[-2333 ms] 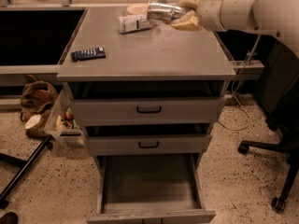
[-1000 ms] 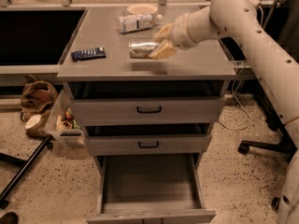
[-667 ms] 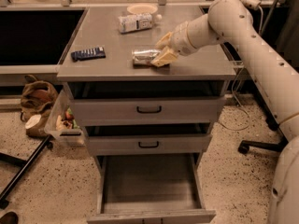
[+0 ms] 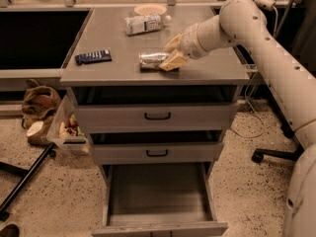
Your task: Pick redbull can from bottom drawer and place on counter
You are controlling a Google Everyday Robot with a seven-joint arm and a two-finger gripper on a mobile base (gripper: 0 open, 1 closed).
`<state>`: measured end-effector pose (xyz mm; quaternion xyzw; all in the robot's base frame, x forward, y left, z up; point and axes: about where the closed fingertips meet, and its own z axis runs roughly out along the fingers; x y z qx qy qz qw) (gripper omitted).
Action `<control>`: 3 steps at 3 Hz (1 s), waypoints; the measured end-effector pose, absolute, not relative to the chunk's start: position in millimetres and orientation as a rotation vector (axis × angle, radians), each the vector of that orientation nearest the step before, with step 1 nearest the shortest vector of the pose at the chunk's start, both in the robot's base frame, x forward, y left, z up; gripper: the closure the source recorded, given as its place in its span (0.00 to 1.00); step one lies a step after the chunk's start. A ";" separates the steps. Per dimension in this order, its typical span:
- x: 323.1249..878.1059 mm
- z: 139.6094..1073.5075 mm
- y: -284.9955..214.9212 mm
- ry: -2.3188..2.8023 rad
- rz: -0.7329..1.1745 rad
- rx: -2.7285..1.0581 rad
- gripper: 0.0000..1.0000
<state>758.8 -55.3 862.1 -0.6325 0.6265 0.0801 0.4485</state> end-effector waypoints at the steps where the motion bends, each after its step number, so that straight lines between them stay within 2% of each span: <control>1: 758.8 862.1 -55.2 1.550 0.198 -1.565 0.34; 2: 758.8 862.1 -55.2 1.550 0.198 -1.565 0.12; 3: 758.8 862.1 -55.2 1.550 0.198 -1.565 0.00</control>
Offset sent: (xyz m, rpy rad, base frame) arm 0.0000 0.0000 0.0000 0.0000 0.0000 0.0000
